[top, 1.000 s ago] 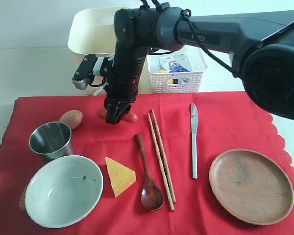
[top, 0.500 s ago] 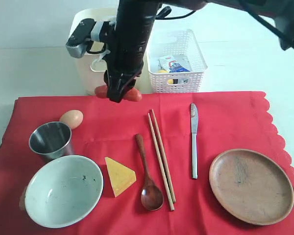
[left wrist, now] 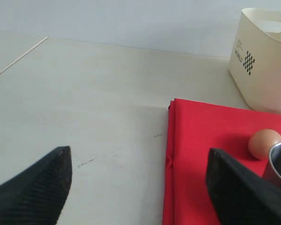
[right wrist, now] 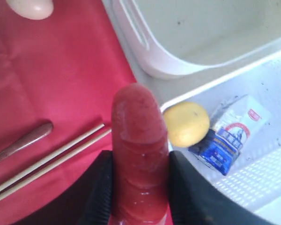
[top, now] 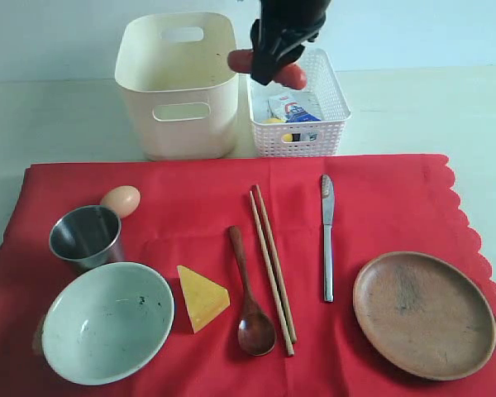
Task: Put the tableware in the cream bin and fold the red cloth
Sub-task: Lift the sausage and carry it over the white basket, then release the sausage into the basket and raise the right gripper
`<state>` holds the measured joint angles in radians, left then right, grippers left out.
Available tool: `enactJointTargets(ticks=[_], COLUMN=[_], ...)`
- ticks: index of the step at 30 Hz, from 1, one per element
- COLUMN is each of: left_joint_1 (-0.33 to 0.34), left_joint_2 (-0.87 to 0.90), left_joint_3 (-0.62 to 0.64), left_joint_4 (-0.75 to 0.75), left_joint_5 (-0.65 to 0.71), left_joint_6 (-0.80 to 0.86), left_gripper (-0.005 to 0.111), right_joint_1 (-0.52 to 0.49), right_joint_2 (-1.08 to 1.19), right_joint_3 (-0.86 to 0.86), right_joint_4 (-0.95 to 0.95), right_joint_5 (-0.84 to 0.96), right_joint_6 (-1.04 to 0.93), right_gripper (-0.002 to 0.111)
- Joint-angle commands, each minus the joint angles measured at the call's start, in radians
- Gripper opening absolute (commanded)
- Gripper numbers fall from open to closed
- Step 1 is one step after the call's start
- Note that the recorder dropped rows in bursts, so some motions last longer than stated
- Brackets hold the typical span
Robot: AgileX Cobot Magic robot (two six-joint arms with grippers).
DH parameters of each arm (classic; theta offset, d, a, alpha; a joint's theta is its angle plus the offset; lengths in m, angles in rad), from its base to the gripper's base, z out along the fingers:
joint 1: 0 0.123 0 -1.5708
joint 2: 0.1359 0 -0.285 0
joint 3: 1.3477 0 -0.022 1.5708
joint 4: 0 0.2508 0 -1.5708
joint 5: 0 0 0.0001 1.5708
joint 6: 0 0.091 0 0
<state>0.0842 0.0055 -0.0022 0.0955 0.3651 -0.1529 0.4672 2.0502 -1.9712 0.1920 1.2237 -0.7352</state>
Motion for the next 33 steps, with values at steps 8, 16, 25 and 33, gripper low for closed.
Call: enactJointTargets(ticks=[8, 16, 25, 33], left_joint_1=[-0.003, -0.003, -0.003, -0.003], left_joint_2=[-0.005, -0.005, -0.005, -0.005], left_joint_3=[0.002, 0.002, 0.002, 0.002], left_joint_4=[-0.002, -0.002, -0.002, -0.002], left_joint_5=[-0.010, -0.010, -0.010, -0.010], left_joint_6=[-0.004, -0.004, -0.004, -0.004], left_gripper=[0.075, 0.075, 0.075, 0.075], right_joint_1=[-0.181, -0.211, -0.211, -0.211], right_joint_2=[-0.011, 0.009, 0.173, 0.314], right_joint_3=[0.000, 0.000, 0.000, 0.000], right_joint_4=[0.116, 0.123, 0.100, 0.062], right_joint_5=[-0.064, -0.241, -0.441, -0.550], right_joint_6=[0.093, 0.139, 0.272, 0.272], right_gripper=[0.000, 0.000, 0.000, 0.005])
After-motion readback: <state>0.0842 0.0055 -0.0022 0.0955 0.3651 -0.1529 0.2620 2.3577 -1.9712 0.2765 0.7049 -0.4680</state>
